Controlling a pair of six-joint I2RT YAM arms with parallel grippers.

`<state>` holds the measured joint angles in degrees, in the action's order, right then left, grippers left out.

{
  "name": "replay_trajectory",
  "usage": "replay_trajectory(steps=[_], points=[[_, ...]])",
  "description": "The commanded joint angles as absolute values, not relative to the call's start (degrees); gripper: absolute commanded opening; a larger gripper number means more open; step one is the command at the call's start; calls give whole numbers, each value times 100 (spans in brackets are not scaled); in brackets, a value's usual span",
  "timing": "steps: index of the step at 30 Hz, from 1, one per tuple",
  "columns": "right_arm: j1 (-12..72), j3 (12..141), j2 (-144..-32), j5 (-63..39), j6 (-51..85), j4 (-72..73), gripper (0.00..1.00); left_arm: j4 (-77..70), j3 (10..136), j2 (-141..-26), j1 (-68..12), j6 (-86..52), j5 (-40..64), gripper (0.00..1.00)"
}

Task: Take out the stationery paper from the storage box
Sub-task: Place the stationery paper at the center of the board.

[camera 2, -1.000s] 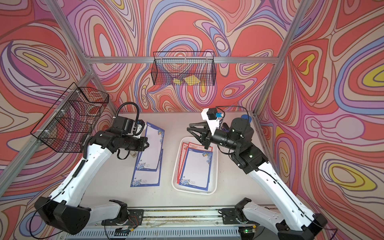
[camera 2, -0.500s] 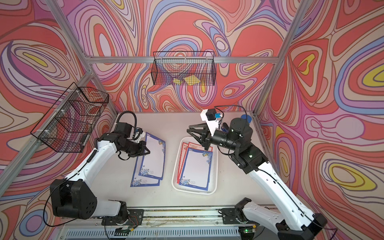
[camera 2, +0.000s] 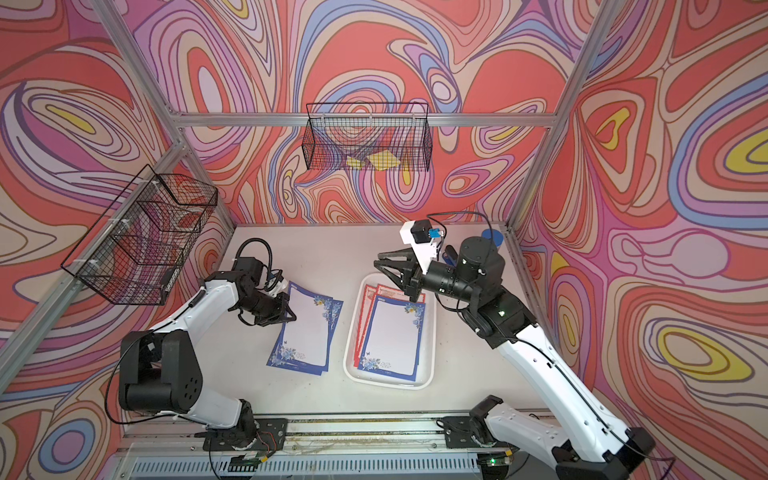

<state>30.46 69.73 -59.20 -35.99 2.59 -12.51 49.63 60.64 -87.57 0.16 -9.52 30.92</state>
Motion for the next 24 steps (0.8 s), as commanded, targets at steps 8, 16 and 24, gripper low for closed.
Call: replay_trajectory(steps=[8,16,24], points=[[3041,6960,-5875,-3593,123,-1411,23,5537,6758,-8971,44,-349,3221,0],[3041,6963,-5971,-3615,153,-1354,23,6094,7345,-8685,20,-65,4106,0],[3041,6943,-6074,-3637,207,-1240,23,6615,7576,-8595,-48,279,4289,0]])
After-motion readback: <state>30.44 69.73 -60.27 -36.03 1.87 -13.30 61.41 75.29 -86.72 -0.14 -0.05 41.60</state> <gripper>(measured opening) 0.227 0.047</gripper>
